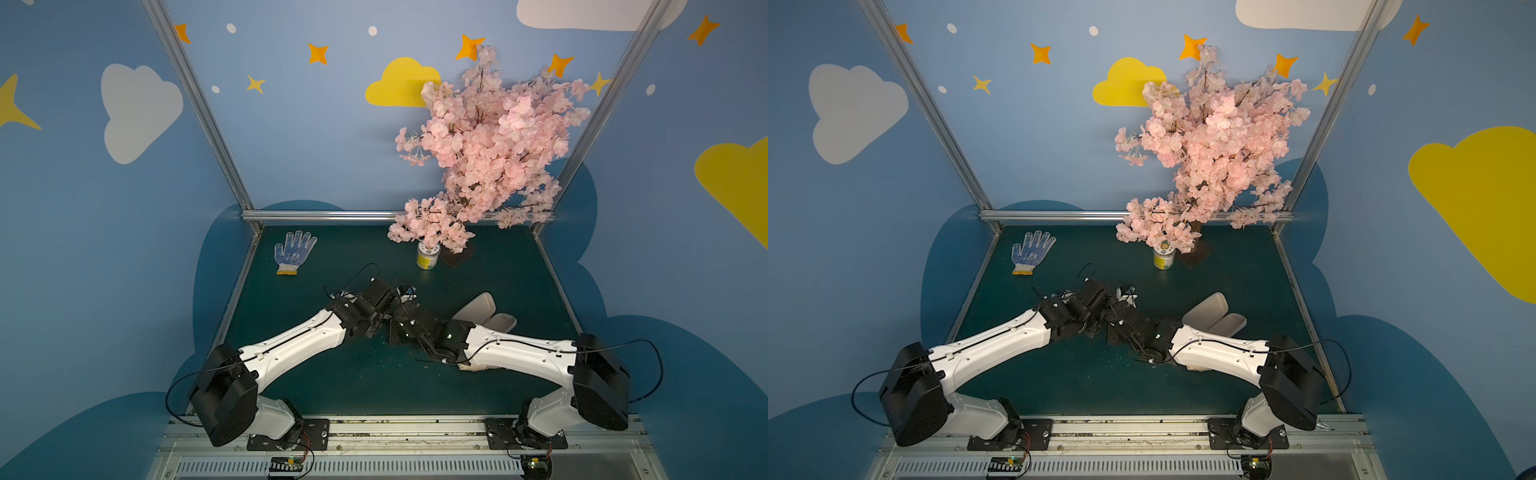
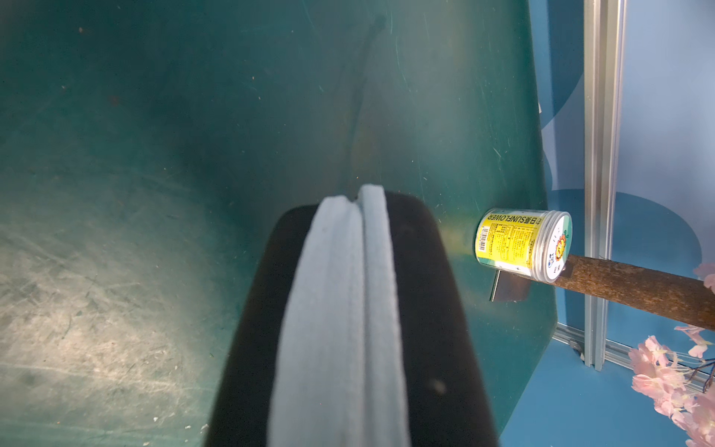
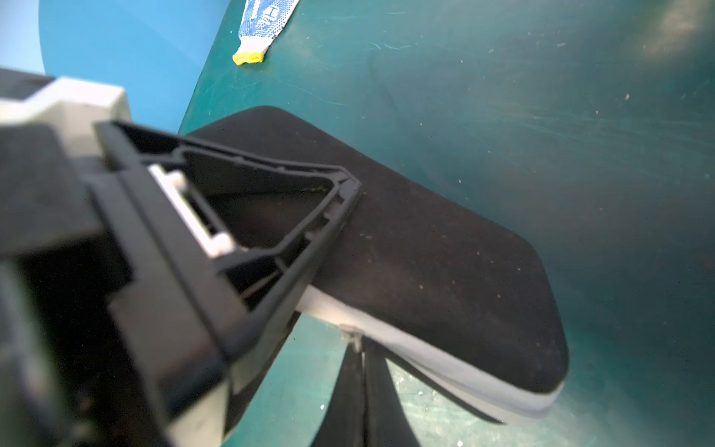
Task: Put umbrellas into zippered umbrella sleeves
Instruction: Zip the zipper on the umbrella sleeve, then place the umbrella sleeve at the center of the board.
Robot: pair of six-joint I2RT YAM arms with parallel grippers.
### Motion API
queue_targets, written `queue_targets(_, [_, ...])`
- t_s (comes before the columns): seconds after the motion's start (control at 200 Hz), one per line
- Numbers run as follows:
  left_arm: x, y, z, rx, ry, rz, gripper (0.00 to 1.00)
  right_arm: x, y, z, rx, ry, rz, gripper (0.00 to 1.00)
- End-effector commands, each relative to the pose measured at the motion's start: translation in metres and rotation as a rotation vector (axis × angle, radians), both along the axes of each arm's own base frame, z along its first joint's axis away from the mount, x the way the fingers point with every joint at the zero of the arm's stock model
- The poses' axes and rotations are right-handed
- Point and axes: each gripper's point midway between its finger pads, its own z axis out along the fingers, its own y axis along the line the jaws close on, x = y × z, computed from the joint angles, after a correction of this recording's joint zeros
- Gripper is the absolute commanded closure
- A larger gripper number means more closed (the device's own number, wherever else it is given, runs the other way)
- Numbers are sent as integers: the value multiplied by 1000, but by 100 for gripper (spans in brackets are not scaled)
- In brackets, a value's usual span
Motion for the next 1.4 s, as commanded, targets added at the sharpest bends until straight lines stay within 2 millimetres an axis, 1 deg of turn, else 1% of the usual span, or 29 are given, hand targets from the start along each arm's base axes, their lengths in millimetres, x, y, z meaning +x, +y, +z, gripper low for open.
queue_targets(0.0, [-20,-17,17,-54,20,-98,96,28,-29,-15,-74,-3,-138,100])
queue_targets(0.07, [-15,-3,13,2,1,-71,96,24,-34,-13,-80,1,-125,100])
queue_targets(0.135, [-8,11,11,12,-14,-44,96,18,-40,-16,-85,18,-107,100])
queue_targets(0.175, [-3,18,14,13,-30,-33,96,15,-47,-19,-99,30,-103,100])
queue_targets(0.255, [5,30,26,15,-67,-12,96,8,-65,-27,-132,53,-103,100])
queue_targets(0.32, [8,36,34,16,-90,-6,96,6,-81,-35,-149,70,-116,100])
queue_targets(0.39, [9,40,36,13,-94,-2,96,4,-94,-39,-150,81,-127,100])
queue_targets(0.496, [9,40,32,-8,-93,-6,96,1,-101,-35,-143,74,-118,100])
queue_targets(0.576, [15,31,33,-76,-138,-37,96,1,-98,-30,-128,58,-85,100])
queue_targets(0.611, [20,23,40,-124,-194,-76,96,2,-95,-27,-115,50,-67,100])
queue_targets(0.646, [24,18,43,-164,-240,-106,96,3,-92,-25,-98,49,-47,100])
queue_targets(0.741, [31,14,54,-199,-327,-176,97,0,-75,-6,22,20,73,100])
queue_targets(0.776, [34,16,55,-206,-344,-205,97,-3,-69,2,65,1,119,88])
queue_targets(0.821, [38,14,58,-232,-393,-268,97,-3,-67,9,93,-25,169,74])
queue_targets(0.891, [45,8,56,-293,-440,-369,97,-3,-69,11,100,-28,222,57])
queue_targets(0.936, [47,0,53,-327,-472,-456,97,-1,-75,7,88,10,233,51])
queue_targets(0.956, [44,-8,53,-358,-480,-521,97,0,-76,6,88,29,240,48])
queue_targets(1.016, [40,-23,45,-433,-458,-635,97,1,-80,2,78,96,252,43])
queue_targets(1.066, [35,-40,44,-485,-469,-762,97,1,-81,-1,88,148,268,40])
queue_targets(1.126, [30,-56,40,-531,-461,-885,97,5,-84,-6,90,195,266,37])
queue_targets(1.156, [27,-64,33,-554,-449,-947,97,7,-85,-8,91,217,263,36])
queue_targets(1.276, [22,-74,4,-593,-382,-1044,97,21,-95,-27,82,322,206,34])
queue_targets(1.356, [14,-77,-13,-591,-331,-1091,97,26,-97,-36,57,382,243,34])
queue_targets(1.397, [11,-76,-22,-569,-293,-1104,97,28,-96,-43,39,417,260,34])
